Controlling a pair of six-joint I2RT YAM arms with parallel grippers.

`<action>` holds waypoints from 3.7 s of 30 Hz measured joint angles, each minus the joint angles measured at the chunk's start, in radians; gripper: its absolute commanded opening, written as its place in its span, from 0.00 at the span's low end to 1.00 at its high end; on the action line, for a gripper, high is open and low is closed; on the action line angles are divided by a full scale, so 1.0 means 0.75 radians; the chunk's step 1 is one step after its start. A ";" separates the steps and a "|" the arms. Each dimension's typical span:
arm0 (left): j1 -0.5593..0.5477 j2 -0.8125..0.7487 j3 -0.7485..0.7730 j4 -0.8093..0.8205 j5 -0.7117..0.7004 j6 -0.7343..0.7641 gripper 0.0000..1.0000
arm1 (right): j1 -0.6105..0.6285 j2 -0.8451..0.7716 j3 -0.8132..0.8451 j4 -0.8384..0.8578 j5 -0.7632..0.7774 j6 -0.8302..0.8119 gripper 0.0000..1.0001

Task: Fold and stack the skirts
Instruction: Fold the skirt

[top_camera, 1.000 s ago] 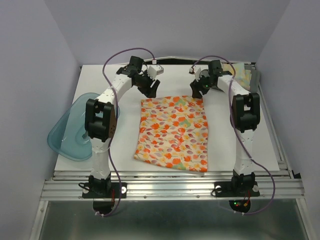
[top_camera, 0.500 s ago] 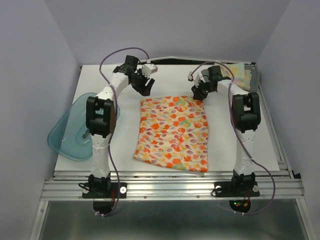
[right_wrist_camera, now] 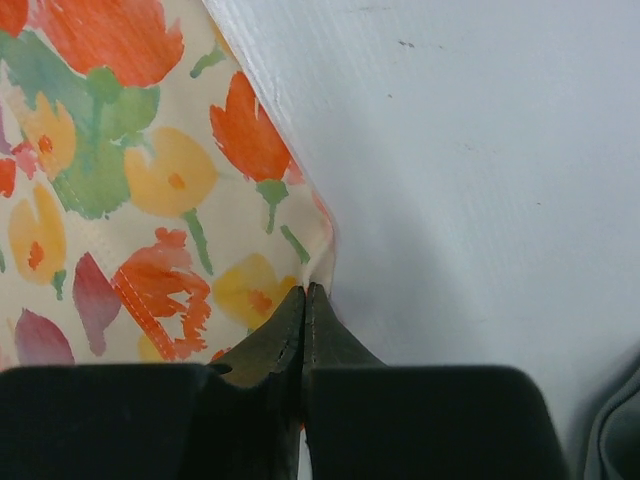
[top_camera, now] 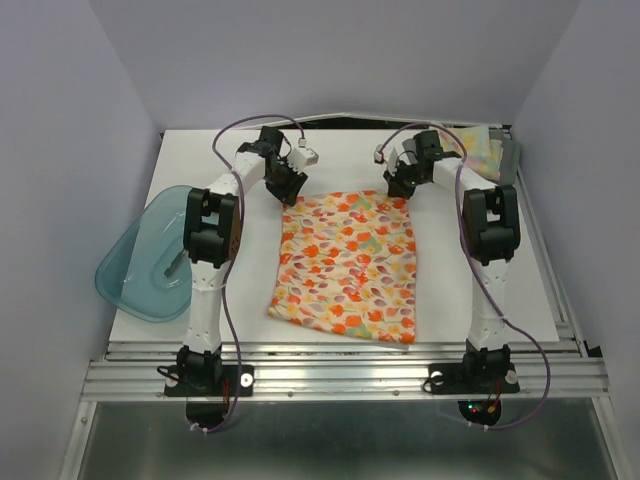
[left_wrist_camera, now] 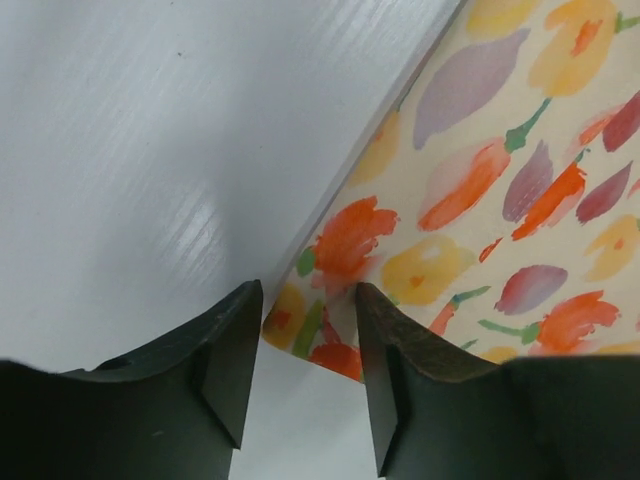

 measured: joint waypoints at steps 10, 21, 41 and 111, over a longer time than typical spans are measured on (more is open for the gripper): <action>0.001 0.000 0.061 0.032 0.011 -0.021 0.00 | -0.004 0.103 0.259 -0.033 0.096 0.137 0.01; 0.003 -0.171 0.034 0.133 -0.030 -0.024 0.00 | -0.018 -0.039 0.315 -0.052 0.102 0.172 0.01; -0.179 -1.132 -1.466 0.307 0.066 0.199 0.00 | 0.151 -1.030 -1.179 -0.121 0.010 0.075 0.01; -0.637 -1.221 -1.503 0.399 -0.229 0.287 0.46 | 0.007 -0.680 -0.895 -0.458 -0.046 1.125 0.87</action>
